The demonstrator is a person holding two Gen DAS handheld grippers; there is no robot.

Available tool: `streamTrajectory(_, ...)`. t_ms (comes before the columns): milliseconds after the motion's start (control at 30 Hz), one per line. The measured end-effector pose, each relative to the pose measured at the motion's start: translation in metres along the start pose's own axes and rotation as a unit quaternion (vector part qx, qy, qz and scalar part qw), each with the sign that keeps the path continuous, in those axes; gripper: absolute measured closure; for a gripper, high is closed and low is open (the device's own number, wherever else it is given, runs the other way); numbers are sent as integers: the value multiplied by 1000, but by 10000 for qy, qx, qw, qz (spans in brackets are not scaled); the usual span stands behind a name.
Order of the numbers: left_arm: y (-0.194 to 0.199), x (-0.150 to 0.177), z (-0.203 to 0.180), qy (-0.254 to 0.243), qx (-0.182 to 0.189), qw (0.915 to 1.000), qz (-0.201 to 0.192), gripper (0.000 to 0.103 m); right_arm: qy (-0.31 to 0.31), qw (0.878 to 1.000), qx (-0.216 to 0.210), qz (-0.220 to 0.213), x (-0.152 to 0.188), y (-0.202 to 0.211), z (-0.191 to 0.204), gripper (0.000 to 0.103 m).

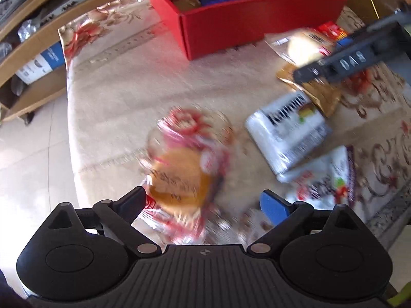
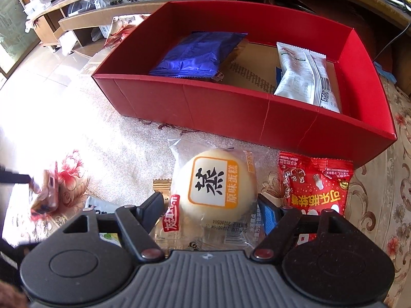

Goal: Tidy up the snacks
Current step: 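Grasp wrapped round bun with right tool while left tool grasps round pastry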

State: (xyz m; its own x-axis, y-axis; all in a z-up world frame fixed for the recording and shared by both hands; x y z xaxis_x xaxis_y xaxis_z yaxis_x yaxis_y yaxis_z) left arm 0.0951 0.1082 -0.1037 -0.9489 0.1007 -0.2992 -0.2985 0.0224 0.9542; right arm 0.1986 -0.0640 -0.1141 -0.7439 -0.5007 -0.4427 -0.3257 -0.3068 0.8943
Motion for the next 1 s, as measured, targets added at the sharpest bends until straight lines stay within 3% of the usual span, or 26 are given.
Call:
streamTrajectory(133, 13, 4, -12, 69, 415, 9991, -34, 3, -6, 10000, -5, 12, 2, 1, 1, 28)
streamTrajectory(300, 1, -8, 2, 306, 128, 9994, -7, 2, -13, 10000, -5, 4, 5, 2, 2, 24)
streamTrajectory(500, -19, -14, 10, 510, -58, 9985, 190, 2, 9, 10000, -36, 75, 3, -6, 3, 3)
streamTrajectory(800, -23, -20, 9, 669, -91, 9977, 39, 0, -44, 10000, -48, 1, 4, -8, 3, 2)
streamTrajectory(867, -23, -19, 10, 713, -92, 9974, -13, 0, 174, 9998, 109, 74, 4, -10, 8, 4)
streamTrajectory(933, -20, -17, 9, 786, -104, 9968, -67, 3, 275, 9990, 342, 127, 4, -8, 10, 19)
streamTrajectory(1000, -13, -19, 6, 825, -45, 9964, -166, 17, 281, 9989, 368, 55, 3, -2, 9, 34)
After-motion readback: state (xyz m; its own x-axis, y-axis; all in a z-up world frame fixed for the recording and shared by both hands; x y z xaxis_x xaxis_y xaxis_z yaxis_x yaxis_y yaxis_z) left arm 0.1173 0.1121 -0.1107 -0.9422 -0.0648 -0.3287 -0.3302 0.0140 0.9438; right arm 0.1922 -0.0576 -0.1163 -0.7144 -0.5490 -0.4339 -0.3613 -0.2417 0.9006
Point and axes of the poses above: each gripper's, at about its wrist camera, not at the fingertips, and y roughly against the way its jaws point, z to its left, x to its underside, the point moved 7 cm from there along -y, roughly the way its jaws point, and after that the axes turned 13 degrees about y, right-handed, at the moved point
